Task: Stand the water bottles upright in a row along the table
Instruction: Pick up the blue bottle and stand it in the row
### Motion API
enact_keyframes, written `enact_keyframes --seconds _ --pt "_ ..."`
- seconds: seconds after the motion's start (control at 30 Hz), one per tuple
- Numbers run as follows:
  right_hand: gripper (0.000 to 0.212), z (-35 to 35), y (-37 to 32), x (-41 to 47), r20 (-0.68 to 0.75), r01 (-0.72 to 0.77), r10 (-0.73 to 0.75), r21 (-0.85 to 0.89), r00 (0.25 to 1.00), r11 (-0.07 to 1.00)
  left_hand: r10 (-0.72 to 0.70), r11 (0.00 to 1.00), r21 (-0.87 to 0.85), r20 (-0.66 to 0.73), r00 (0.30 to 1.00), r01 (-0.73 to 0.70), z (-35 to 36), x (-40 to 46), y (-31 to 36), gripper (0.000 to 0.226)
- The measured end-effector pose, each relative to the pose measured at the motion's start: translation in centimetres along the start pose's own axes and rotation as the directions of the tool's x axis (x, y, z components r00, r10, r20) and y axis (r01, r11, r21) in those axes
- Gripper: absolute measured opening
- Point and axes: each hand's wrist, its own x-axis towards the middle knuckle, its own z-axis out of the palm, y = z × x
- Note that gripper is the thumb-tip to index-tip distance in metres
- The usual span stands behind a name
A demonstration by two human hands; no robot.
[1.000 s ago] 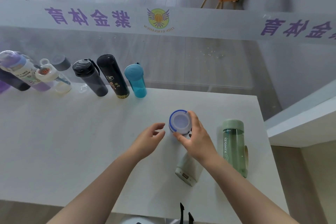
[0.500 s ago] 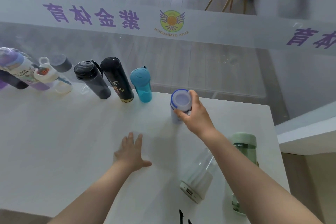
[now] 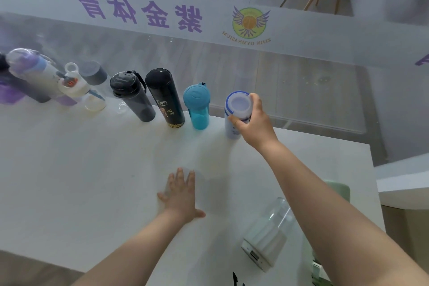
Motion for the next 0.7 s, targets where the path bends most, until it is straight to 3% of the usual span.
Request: enact_keyframes --seconds 0.23,0.43,0.57,0.7 --pt "0.084 0.0 0.1 -0.2 -0.012 -0.007 0.007 -0.016 1.000 1.000 -0.009 1.000 0.003 0.031 0.999 0.009 -0.1 0.1 0.1 0.128" --pt "0.110 -0.3 0.0 -0.9 -0.017 -0.048 0.047 -0.113 0.999 0.992 -0.020 1.000 0.001 0.068 0.997 0.020 -0.7 -0.1 0.3 0.129" --pt "0.100 -1.0 0.9 -3.3 -0.061 -0.035 0.023 -0.199 0.998 0.979 -0.018 1.000 -0.011 0.066 0.998 0.018 -0.6 -0.1 0.2 0.129" --pt "0.080 -1.8 3.5 -7.8 0.011 0.010 -0.008 -0.224 1.000 0.975 -0.009 1.000 0.001 0.069 0.998 0.009 -0.5 0.0 0.0 0.130"
